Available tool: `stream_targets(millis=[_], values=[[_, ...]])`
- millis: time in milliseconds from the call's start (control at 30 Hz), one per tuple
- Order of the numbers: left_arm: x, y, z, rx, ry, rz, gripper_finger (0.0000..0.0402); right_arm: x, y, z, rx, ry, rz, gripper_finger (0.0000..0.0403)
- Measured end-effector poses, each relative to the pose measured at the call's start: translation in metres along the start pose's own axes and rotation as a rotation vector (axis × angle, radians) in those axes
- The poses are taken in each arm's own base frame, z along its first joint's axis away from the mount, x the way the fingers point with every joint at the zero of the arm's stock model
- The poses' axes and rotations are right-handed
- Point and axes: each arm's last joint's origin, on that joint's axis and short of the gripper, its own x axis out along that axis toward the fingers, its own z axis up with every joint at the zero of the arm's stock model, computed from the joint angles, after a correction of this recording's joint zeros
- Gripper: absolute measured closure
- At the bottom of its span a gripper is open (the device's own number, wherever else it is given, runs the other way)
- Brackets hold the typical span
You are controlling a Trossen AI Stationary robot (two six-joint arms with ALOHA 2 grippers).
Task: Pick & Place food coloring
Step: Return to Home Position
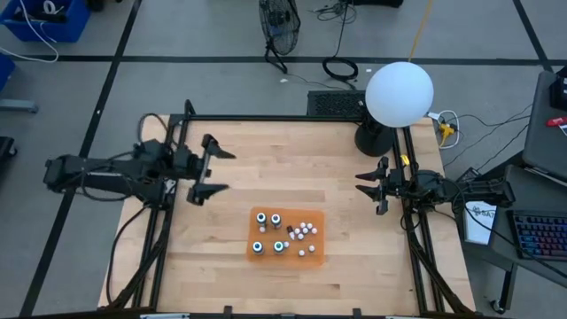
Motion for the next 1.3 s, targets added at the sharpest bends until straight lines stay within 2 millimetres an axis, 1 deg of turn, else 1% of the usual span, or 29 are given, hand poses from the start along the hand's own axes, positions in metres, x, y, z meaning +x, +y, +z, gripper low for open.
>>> stream_targets(millis=[67,200,400,500,600,667,800,933,1000,1133,1300], values=[[-0.014,0.004,-0.008,-0.021,-0.035,0.034,0.003,0.0,0.0,0.0,0.0,0.0,0.0,0.0261],[-0.044,0.007,-0.023,-0.062,-0.044,0.11,0.0031,0.0,0.0,0.0,0.0,0.0,0.0,0.0261],[-0.085,-0.001,-0.016,-0.012,-0.173,0.09,0.0032,0.0,0.0,0.0,0.0,0.0,0.0,0.0261],[-0.102,-0.007,-0.016,0.005,-0.178,0.1,0.0031,0.0,0.0,0.0,0.0,0.0,0.0,0.0261],[-0.115,-0.011,-0.018,-0.004,-0.154,0.137,0.0027,0.0,0.0,0.0,0.0,0.0,0.0,0.0261],[-0.118,-0.011,-0.022,-0.036,-0.122,0.173,0.0025,0.0,0.0,0.0,0.0,0.0,0.0,0.0261],[-0.116,-0.008,-0.03,-0.068,-0.05,0.251,0.003,0.0,0.0,0.0,0.0,0.0,0.0,0.0261],[-0.114,-0.002,-0.048,-0.097,0.035,0.367,0.0031,0.0,0.0,0.0,0.0,0.0,0.0,0.0261],[-0.114,-0.001,-0.055,-0.088,0.008,0.403,0.0028,0.0,0.0,0.0,0.0,0.0,0.0,0.0261],[-0.114,0.001,-0.075,-0.08,-0.02,0.425,0.0023,0.0,0.0,0.0,0.0,0.0,0.0,0.0261],[-0.115,0.002,-0.097,-0.118,-0.033,0.424,0.003,0.0,0.0,0.0,0.0,0.0,0.0,0.0261]])
